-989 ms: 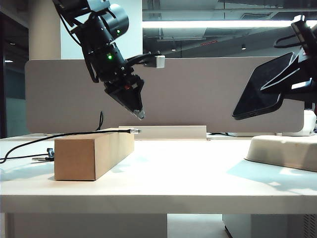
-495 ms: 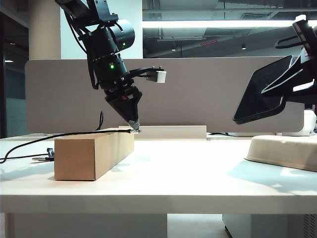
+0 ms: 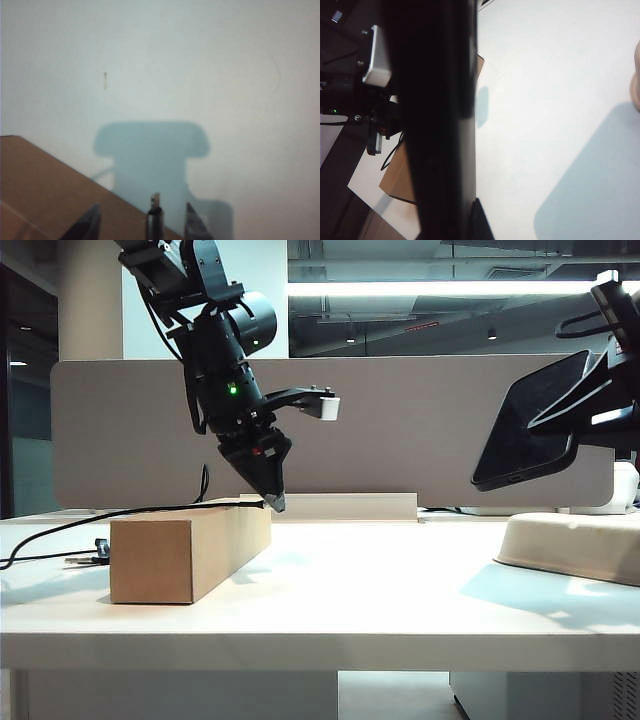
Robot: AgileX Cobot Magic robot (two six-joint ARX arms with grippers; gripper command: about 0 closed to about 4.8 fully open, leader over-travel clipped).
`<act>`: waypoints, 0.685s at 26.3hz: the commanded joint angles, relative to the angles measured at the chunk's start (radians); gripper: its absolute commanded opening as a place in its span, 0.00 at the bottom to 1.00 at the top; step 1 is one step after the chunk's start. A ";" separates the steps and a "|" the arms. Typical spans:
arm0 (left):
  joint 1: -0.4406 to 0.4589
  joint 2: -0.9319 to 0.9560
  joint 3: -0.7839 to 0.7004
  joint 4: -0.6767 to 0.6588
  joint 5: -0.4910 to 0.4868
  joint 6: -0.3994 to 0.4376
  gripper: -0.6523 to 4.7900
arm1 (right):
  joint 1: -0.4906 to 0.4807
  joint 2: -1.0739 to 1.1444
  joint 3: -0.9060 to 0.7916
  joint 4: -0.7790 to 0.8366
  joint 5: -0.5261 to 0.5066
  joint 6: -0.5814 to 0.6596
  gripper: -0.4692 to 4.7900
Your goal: Pick up the charging cable and the phone, plug the charging cable into the charging port on the phone, and finally place them back on the table.
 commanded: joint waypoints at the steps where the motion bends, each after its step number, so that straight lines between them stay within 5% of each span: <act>1: -0.002 0.007 0.006 -0.009 -0.006 0.000 0.49 | 0.001 -0.008 0.006 0.038 -0.010 -0.010 0.08; 4: -0.002 0.007 0.006 -0.006 -0.020 0.000 0.34 | 0.002 -0.008 0.006 0.039 -0.008 -0.010 0.08; 18: -0.002 0.011 0.006 -0.017 -0.038 0.000 0.24 | 0.002 -0.008 0.006 0.039 0.003 -0.013 0.08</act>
